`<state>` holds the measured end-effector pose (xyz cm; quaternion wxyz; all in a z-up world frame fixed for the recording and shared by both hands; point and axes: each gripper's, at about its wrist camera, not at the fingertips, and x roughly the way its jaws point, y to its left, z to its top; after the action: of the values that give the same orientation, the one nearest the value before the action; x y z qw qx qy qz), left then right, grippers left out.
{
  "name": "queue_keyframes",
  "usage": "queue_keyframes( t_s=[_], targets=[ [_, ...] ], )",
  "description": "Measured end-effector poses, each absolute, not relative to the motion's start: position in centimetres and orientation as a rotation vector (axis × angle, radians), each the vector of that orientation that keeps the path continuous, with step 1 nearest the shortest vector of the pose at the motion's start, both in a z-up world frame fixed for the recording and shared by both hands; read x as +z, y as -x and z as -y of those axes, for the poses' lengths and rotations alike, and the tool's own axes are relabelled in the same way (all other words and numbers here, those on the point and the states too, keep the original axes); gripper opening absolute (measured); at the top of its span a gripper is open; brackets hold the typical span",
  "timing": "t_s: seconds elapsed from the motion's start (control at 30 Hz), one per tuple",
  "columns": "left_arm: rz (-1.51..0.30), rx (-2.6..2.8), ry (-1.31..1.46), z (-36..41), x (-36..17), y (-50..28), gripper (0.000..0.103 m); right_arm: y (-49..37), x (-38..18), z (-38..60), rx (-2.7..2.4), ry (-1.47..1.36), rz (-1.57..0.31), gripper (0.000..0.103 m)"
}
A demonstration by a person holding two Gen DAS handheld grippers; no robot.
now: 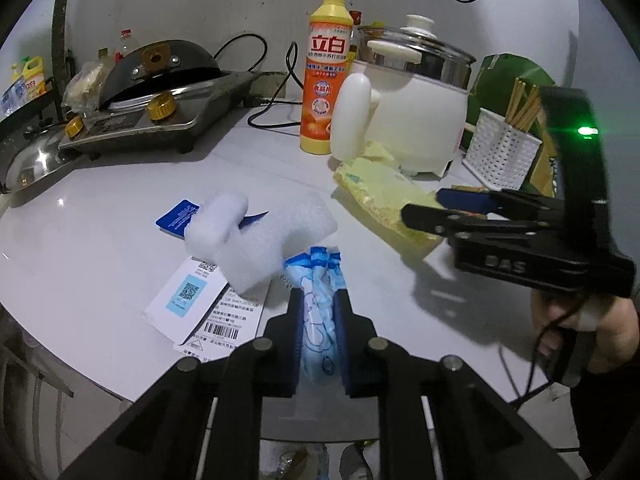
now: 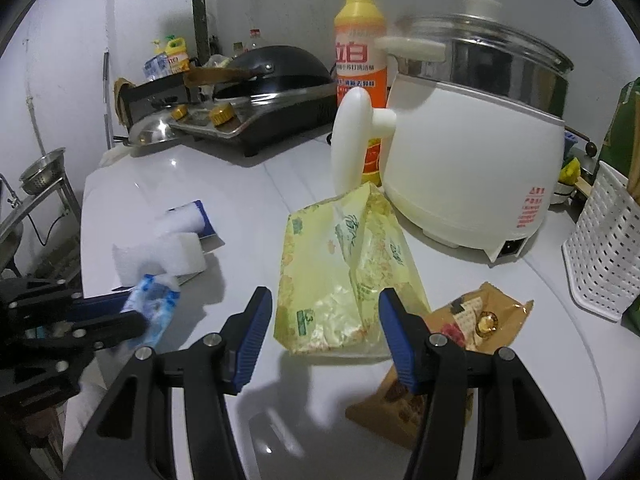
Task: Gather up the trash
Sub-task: 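Grasp the blue-white wet-wipe pack with the left gripper while the right grasps the yellow bag, then lift the wet-wipe pack and yellow plastic bag off the counter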
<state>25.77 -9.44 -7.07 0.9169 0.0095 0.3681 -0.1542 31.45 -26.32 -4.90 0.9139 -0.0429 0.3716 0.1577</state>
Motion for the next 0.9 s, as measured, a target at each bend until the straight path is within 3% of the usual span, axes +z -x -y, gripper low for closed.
queue_keyframes(
  t_s=[0.2,0.23,0.3,0.47,0.6,0.9],
  targets=[
    [-0.732,-0.335,-0.010,9.1,-6.3,-25.2,0.013,-32.5,-5.8,25.6,0.319,0.095,-0.824,0.052],
    [-0.727,-0.337,-0.007,9.1,-6.1,-25.1,0.013,-32.7,-5.9,25.5,0.329,0.093,-0.839,0.048],
    [-0.721,-0.340,-0.007,8.9,-5.9,-24.9,0.013,-33.0,-6.3,25.2,0.332,0.099,-0.866,0.028],
    [-0.699,-0.346,-0.006,9.0,-5.0,-24.4,0.013,-32.5,-6.3,25.0,0.368,0.091,-0.865,0.016],
    [-0.676,-0.348,-0.005,8.9,-4.3,-23.8,0.013,-31.8,-6.0,24.8,0.395,0.087,-0.841,0.010],
    [-0.643,-0.335,-0.008,8.6,-2.9,-22.4,0.013,-29.2,-3.5,25.4,0.412,0.079,-0.773,0.008]
  ],
)
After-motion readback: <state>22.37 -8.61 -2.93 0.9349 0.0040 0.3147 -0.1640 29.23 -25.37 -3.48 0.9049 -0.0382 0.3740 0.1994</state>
